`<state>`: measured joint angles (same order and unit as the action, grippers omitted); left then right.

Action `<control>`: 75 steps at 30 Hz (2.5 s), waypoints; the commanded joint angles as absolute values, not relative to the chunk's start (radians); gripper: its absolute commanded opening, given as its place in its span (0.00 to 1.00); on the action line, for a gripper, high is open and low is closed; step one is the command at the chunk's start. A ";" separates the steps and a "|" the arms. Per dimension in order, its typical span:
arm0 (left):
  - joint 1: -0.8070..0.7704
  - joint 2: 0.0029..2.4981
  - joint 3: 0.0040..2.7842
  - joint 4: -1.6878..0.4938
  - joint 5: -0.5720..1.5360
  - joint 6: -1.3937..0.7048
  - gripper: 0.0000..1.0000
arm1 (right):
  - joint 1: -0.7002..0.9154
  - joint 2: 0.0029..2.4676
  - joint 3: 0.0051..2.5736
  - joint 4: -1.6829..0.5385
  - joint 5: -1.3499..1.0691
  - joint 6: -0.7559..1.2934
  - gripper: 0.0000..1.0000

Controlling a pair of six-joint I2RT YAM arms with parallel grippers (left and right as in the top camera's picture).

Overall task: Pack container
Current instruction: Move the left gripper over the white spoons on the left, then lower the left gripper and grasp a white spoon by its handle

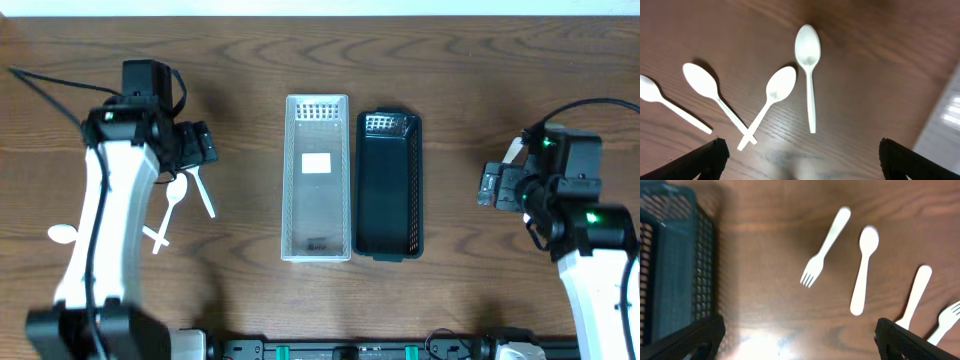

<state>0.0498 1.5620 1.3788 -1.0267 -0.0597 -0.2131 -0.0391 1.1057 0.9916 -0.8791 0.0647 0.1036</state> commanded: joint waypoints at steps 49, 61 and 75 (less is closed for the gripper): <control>0.290 1.773 1.020 -0.670 0.010 0.497 0.95 | -0.052 1.130 1.002 -0.867 0.124 0.108 0.99; 0.290 1.812 1.020 -0.674 0.016 0.495 0.98 | -0.052 1.130 1.002 -0.900 0.124 0.108 0.99; 0.290 1.812 1.020 -0.653 0.023 0.463 0.63 | -0.052 1.130 1.002 -0.936 0.124 0.108 0.99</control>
